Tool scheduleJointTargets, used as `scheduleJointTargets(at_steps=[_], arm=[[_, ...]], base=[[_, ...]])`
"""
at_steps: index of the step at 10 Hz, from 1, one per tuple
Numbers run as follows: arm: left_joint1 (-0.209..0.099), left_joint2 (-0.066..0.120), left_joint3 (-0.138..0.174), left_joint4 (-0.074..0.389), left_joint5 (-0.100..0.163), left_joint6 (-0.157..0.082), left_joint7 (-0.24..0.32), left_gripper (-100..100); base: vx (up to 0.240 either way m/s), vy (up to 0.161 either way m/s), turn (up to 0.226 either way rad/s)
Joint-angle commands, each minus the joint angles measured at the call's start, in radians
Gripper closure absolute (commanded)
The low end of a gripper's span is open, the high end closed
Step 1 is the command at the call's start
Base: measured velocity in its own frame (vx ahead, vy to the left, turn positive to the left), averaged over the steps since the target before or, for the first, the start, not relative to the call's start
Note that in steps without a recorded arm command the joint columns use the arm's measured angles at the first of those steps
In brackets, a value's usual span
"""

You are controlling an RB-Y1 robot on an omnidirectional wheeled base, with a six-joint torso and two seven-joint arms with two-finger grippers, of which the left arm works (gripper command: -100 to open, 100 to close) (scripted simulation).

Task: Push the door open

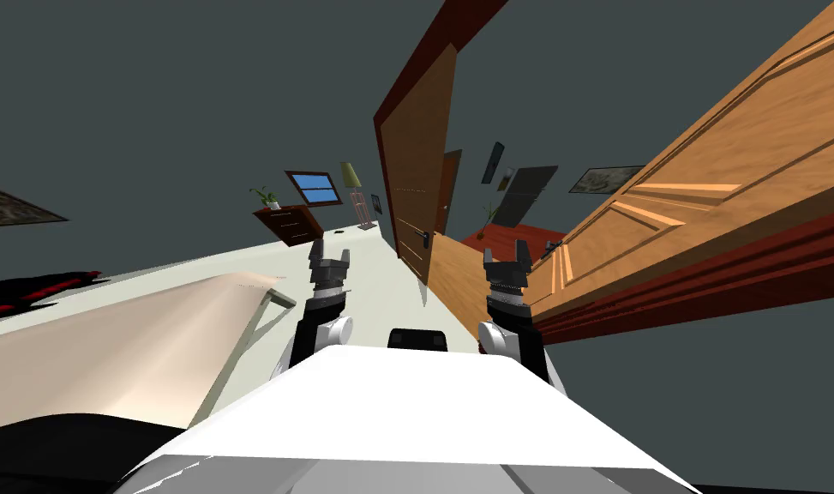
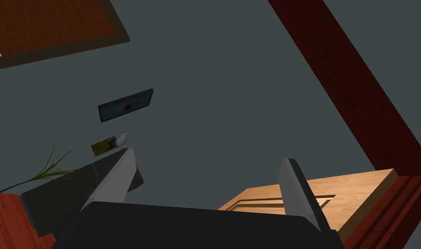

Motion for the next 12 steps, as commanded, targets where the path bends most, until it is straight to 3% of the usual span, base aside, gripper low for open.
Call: scheduleJointTargets(at_steps=[1, 4, 6, 12], arm=[[-0.02, 0.011, -0.016, 0.033, 0.001, 0.004, 0.004, -100], [-0.053, 0.027, -0.042, 0.086, 0.001, 0.011, 0.01, -100], [-0.098, 0.047, -0.078, 0.16, 0.003, 0.021, 0.018, -100], [-0.184, 0.08, -0.147, 0.301, 0.005, 0.039, 0.034, -100]], base=[[0.069, 0.015, -0.108], [0.131, 0.064, -0.081], [0.13, 0.068, -0.137], [0.106, 0.073, -0.096]])
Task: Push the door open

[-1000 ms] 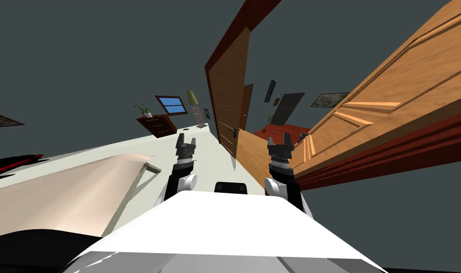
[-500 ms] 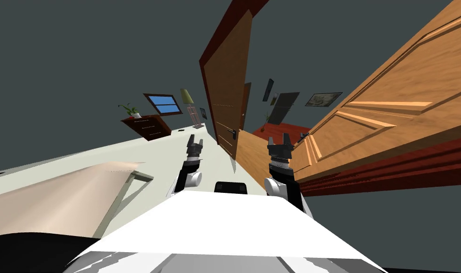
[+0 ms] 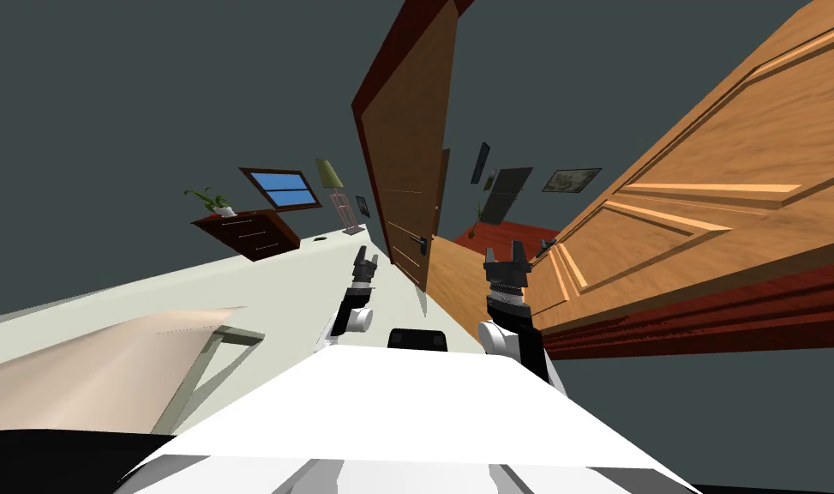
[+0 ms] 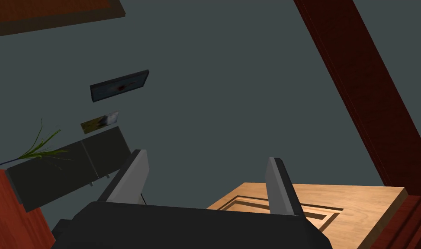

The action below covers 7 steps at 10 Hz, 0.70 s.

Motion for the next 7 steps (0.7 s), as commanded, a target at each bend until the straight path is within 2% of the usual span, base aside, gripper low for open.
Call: scheduleJointTargets(at_steps=[1, 4, 5, 7], arm=[[-0.022, 0.009, -0.022, 0.034, 0.0, 0.01, 0.005, -100], [-0.071, 0.025, -0.061, 0.113, 0.002, 0.02, 0.014, -100], [-0.071, 0.025, -0.061, 0.114, 0.002, 0.02, 0.014, -100], [-0.105, 0.035, -0.088, 0.169, 0.002, 0.027, 0.02, -100]], base=[[0.083, 0.088, -0.112], [0.084, 0.085, -0.101], [0.053, 0.058, -0.041], [0.064, 0.045, -0.084]])
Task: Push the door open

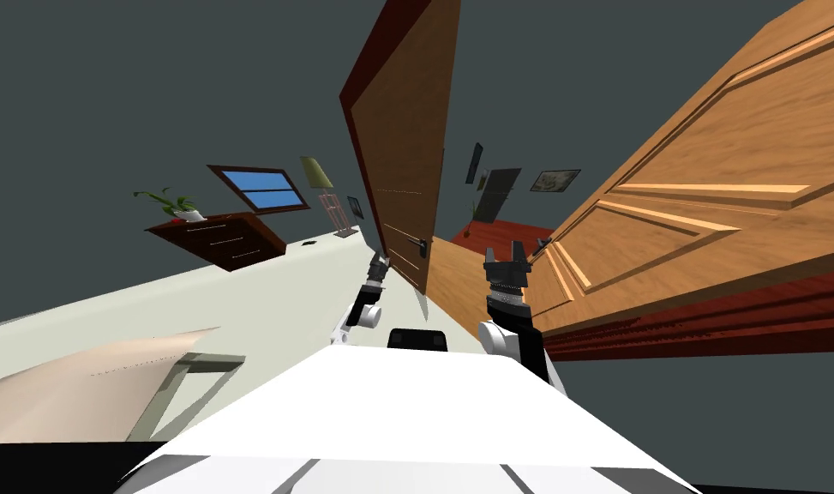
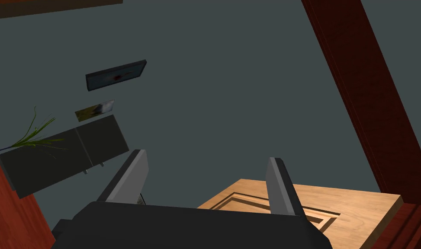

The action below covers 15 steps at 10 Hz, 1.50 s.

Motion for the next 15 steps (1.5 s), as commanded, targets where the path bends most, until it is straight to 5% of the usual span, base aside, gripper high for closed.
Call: scheduleJointTargets(at_steps=[1, 15], arm=[[-0.03, 0.011, -0.019, 0.049, 0.002, 0.005, 0.008, -100], [-0.263, 0.074, -0.206, 0.432, 0.008, 0.055, 0.051, -100]], base=[[0.086, 0.088, -0.123], [0.084, 0.097, -0.112]])
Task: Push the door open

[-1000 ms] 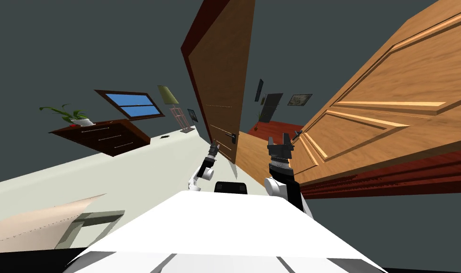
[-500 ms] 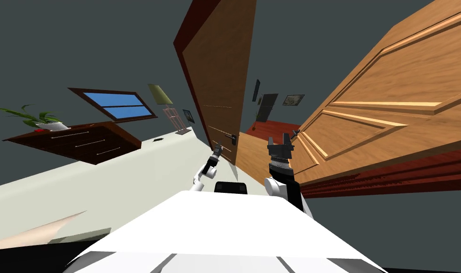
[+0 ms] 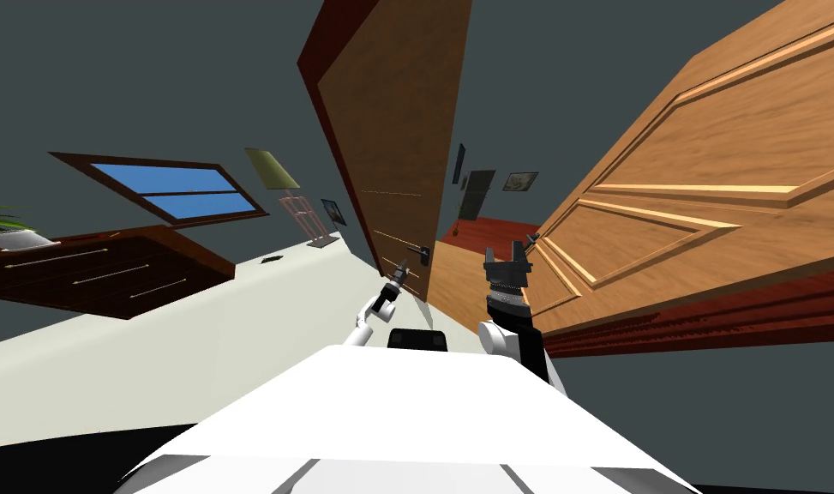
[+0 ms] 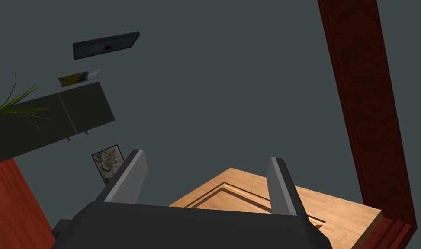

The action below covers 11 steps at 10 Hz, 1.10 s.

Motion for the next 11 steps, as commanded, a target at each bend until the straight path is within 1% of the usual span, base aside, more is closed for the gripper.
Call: scheduleJointTargets(at_steps=[1, 3, 9, 10, 11], arm=[[-0.018, 0.008, -0.017, 0.028, 0.001, 0.006, 0.006, -100], [-0.041, 0.014, -0.035, 0.065, 0.002, 0.011, 0.01, -100], [-0.095, 0.027, -0.079, 0.155, 0.003, 0.023, 0.02, -100], [-0.093, 0.027, -0.074, 0.146, 0.004, 0.023, 0.02, -100], [-0.098, 0.023, -0.07, 0.157, 0.004, 0.02, 0.019, -100]], base=[[0.069, 0.081, -0.071], [0.066, 0.075, -0.075], [0.061, 0.068, -0.062], [0.03, 0.034, -0.015], [0.092, -0.018, -0.028]])
